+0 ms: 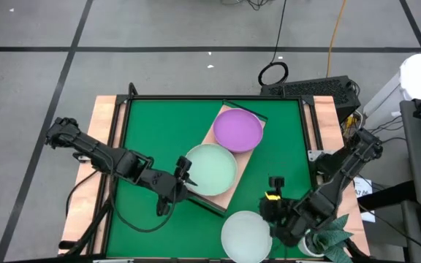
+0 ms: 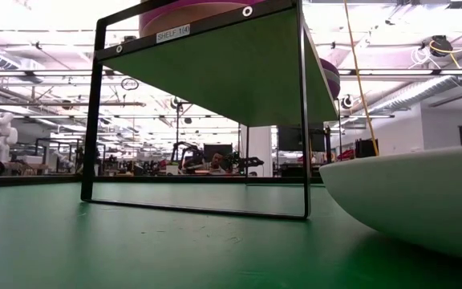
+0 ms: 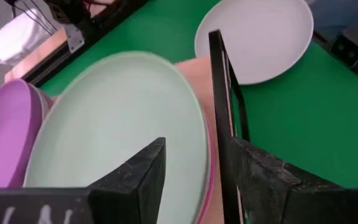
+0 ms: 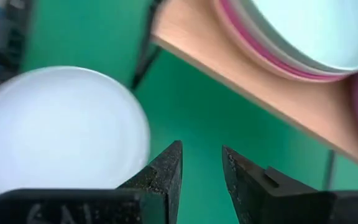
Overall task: Place and stack plates onto a shelf
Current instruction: Stack the white plate on top of the purple plate on the shelf
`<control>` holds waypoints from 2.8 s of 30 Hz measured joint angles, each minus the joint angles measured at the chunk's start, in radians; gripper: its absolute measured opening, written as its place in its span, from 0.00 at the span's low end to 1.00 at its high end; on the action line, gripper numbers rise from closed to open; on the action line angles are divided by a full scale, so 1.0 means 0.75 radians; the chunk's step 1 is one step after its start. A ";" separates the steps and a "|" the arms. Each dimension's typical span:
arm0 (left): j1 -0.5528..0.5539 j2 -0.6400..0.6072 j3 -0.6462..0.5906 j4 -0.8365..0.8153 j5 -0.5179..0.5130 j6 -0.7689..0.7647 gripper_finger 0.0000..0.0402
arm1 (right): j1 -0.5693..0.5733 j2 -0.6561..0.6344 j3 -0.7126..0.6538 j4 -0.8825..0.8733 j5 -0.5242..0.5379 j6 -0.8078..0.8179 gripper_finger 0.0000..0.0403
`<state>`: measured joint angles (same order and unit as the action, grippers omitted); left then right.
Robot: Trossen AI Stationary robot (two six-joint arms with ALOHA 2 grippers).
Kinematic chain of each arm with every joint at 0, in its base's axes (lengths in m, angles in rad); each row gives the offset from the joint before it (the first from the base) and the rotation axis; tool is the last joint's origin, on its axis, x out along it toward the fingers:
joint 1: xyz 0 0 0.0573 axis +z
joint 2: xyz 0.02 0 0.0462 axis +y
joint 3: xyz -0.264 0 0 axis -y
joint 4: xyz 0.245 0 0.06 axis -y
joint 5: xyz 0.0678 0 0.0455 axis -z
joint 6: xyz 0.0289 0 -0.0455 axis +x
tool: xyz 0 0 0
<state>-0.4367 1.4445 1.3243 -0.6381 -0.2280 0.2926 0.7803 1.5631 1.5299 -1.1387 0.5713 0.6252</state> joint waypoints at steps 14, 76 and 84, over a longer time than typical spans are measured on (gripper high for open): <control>-0.033 -0.003 0.019 0.015 -0.012 -0.149 0.46 | 0.151 0.082 -0.001 0.241 -0.237 0.163 0.24; -0.032 -0.003 0.014 0.015 -0.048 -0.419 0.46 | 0.175 0.460 -0.186 0.671 -0.821 -0.400 0.24; -0.032 -0.002 0.013 0.015 -0.048 -0.419 0.46 | 0.174 0.460 -0.209 0.665 -0.689 -0.514 0.21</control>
<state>-0.4606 1.4429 1.3342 -0.6270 -0.2638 -0.0218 0.9108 1.9083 1.3735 -0.6398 0.0545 0.2394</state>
